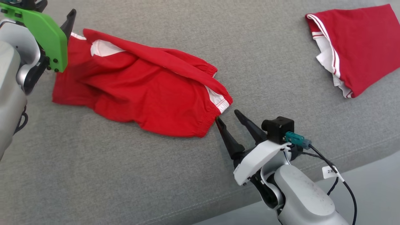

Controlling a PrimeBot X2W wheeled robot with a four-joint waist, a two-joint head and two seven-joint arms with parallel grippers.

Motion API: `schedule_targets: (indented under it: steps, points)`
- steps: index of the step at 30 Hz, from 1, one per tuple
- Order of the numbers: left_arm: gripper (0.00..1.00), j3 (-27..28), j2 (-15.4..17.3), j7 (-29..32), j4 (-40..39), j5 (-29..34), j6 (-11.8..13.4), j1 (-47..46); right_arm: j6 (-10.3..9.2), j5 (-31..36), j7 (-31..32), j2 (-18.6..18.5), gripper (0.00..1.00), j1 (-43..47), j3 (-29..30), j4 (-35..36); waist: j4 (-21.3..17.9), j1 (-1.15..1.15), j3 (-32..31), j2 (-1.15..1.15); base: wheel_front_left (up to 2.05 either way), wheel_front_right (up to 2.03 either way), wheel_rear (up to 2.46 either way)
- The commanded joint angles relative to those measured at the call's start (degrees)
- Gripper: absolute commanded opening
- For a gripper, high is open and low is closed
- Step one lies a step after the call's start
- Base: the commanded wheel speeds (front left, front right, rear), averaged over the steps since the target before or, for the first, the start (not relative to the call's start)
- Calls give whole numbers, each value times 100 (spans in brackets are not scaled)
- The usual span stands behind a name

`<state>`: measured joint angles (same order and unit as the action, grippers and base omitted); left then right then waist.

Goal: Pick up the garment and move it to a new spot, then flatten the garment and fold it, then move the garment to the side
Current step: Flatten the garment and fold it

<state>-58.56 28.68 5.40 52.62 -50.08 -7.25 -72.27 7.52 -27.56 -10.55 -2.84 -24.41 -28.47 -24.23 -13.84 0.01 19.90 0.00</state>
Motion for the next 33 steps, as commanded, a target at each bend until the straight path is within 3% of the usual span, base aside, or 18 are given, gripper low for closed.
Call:
schedule_targets:
  steps: [1, 12, 16, 24, 25, 27, 28, 30, 31, 33]
  points:
    - [100, 26, 26, -46, -23, -35, 31, 118, -7, -126, 46, -12, 100, 52, -42, -32, 181, -1, -152, 0, 0, 0, 0]
    - [100, 218, -129, -602, -778, -372, 334, 931, -5, -1181, 506, -6, 100, 246, -303, -370, 857, -1, -521, 0, 0, 0, 0]
    - [100, 236, -200, -825, -1296, -440, 590, 1317, -5, -1481, 532, -16, 100, 63, -316, -627, 1232, -1, -661, 0, 0, 0, 0]
    - [100, 332, -126, -1193, -2652, -581, 1333, 2238, -4, -1961, 129, -12, 100, -357, -100, -1506, 1893, -1, -900, 0, 0, 0, 0]
    - [100, 362, -52, -1279, -3037, -588, 1568, 2471, -4, -2082, 61, -12, 94, -445, -116, -1687, 1990, -1, -932, 0, 0, 0, 0]
    - [100, 356, 46, -1342, -3388, -533, 1802, 2685, -4, -2157, -30, -15, 47, -560, -133, -1849, 2048, -1, -951, 0, 0, 0, 0]
    - [100, 356, 46, -1342, -3388, -533, 1802, 2685, -4, -2157, -30, -15, 47, -560, -133, -1849, 2048, -1, -951, 0, 0, 0, 0]
    - [100, 443, 160, -1486, -3898, -591, 2137, 3013, -4, -2082, -178, -15, 9, -752, -135, -2084, 2072, -1, -967, 0, 0, 0, 0]
    - [100, 468, 209, -1539, -4036, -598, 2239, 3125, -4, -2028, -212, -14, 0, -812, -136, -2156, 2060, -1, -971, 0, 0, 0, 0]
    - [100, 525, 269, -1637, -4295, -625, 2422, 3345, -4, -1881, -248, -15, 0, -928, -163, -2287, 2022, -1, -982, 0, 0, 0, 0]
